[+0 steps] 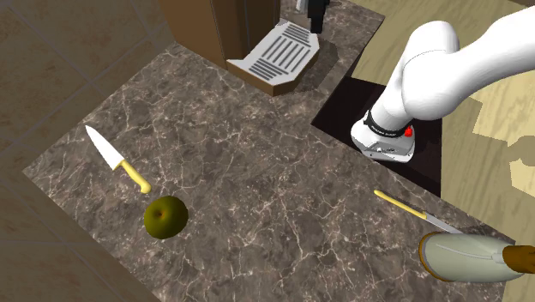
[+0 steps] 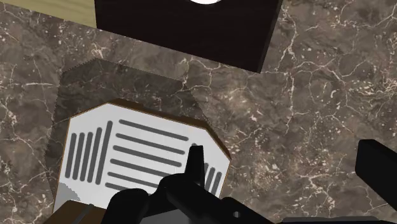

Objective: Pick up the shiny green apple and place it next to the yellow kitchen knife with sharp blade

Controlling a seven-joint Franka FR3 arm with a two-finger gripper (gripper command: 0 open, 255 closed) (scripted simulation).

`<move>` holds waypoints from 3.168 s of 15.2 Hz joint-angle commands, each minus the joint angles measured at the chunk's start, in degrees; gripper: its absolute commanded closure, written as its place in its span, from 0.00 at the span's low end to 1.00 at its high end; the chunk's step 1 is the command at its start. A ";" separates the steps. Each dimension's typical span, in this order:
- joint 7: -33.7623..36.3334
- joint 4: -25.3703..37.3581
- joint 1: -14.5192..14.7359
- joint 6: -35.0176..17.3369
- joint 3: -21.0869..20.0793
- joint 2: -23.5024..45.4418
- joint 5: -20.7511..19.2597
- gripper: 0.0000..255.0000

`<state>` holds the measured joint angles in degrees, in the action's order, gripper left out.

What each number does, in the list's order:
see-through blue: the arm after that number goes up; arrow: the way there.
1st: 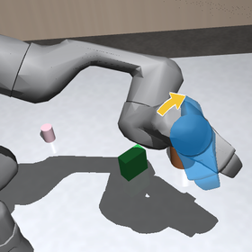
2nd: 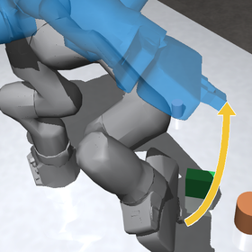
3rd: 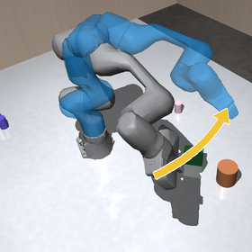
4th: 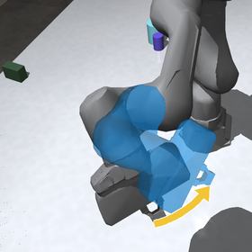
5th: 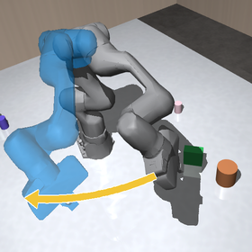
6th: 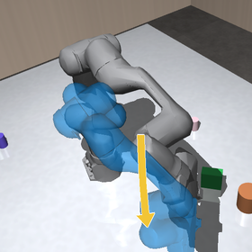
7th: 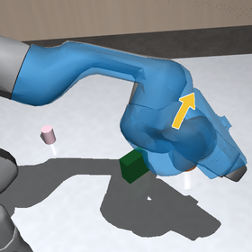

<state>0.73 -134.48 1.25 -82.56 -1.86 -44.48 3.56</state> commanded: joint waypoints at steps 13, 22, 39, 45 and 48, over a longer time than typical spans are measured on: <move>9.64 7.28 4.23 -11.46 -11.49 18.38 6.21 0.00; 17.65 18.82 6.71 -17.34 -19.01 35.64 5.03 0.00; 32.61 59.63 20.47 -14.05 -24.21 75.78 -9.27 0.00; 33.51 65.41 23.40 -13.90 -23.69 81.61 -10.99 0.00; 33.59 62.65 23.10 -16.37 -23.69 81.36 -10.98 0.00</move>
<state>34.26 -70.41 24.52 -97.80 -25.52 37.18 -7.47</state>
